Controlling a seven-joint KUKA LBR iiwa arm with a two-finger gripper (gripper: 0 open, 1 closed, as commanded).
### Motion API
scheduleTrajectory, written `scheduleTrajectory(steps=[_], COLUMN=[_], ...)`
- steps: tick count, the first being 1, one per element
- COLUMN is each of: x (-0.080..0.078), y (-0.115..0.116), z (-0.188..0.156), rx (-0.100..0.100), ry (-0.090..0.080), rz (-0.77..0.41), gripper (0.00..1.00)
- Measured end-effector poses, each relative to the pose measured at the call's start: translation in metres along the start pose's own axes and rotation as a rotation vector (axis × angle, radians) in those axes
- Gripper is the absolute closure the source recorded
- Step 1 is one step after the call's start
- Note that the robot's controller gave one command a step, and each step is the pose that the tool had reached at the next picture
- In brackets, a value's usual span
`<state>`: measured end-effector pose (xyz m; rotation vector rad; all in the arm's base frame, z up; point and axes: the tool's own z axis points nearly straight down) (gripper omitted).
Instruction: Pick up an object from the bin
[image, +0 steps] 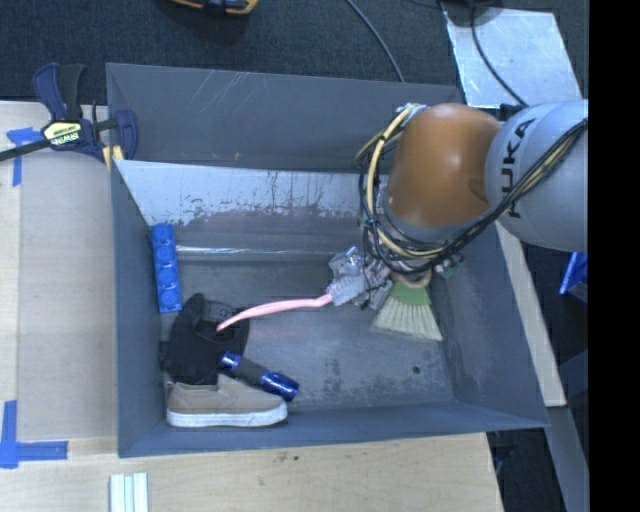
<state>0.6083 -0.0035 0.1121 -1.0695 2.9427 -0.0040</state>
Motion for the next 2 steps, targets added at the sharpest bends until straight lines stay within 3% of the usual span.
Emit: scheduleTrajectory(steps=[2], x=[0.001], y=[0.001], z=[-0.033], rx=[-0.004], ry=[0.003], rz=[0.003], gripper=[1.00])
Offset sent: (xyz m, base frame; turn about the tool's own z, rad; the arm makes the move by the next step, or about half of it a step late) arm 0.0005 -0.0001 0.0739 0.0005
